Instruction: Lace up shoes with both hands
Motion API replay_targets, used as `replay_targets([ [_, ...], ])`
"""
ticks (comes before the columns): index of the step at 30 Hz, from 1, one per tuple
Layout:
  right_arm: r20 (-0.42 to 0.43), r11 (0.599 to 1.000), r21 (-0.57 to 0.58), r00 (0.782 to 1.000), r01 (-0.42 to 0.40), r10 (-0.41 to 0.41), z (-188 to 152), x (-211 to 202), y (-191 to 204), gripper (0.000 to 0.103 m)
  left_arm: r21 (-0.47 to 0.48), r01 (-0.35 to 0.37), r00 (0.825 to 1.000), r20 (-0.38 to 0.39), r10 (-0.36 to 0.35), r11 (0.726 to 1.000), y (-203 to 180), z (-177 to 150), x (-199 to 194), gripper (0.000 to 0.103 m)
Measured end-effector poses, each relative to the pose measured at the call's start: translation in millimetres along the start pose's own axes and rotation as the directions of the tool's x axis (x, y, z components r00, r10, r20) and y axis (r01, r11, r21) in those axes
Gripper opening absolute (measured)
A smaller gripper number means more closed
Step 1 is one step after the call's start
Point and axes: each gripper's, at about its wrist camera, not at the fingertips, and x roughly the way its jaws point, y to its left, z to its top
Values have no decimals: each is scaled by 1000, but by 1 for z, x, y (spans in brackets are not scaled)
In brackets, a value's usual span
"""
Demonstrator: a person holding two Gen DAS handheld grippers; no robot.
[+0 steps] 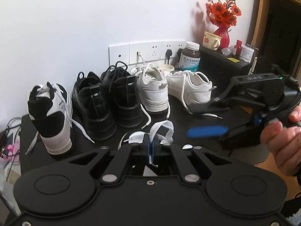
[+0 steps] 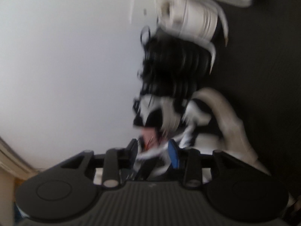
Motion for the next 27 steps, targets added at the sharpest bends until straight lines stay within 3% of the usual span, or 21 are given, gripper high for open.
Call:
replay_targets([
  [3,-67,999,49,998,-19,22,-9,23,-4,36,26,1,1000,2,-1,1000,-5,0,-2,2],
  [7,-13,986,143,996,-87,89,-8,27,-12,36,84,19,1000,-9,-19,996,-16,-4,-4,2],
  [11,-2,982,156,994,-110,112,-9,25,-16,36,125,33,999,-16,-32,992,-24,-5,-6,2],
  [13,17,981,145,992,-125,124,-11,24,-16,21,137,42,999,-22,-39,990,-26,-6,-5,2],
  [14,34,981,136,991,-136,132,-12,23,-15,8,144,43,999,-25,-40,989,-27,-6,-5,2],
  [16,88,981,114,985,-158,148,-14,16,-12,4,153,46,999,-30,-42,987,-29,-7,-5,2],
  [21,252,962,77,939,-262,236,-9,-15,-8,3,171,54,998,-26,-51,984,-30,-8,-10,1],
  [24,307,953,66,915,-296,263,-3,-31,-7,3,159,51,998,-35,-46,986,-27,-10,-10,1],
  [27,330,954,37,905,-297,269,-3,-40,-4,3,132,33,999,-39,-28,991,-20,-11,-11,0],
])
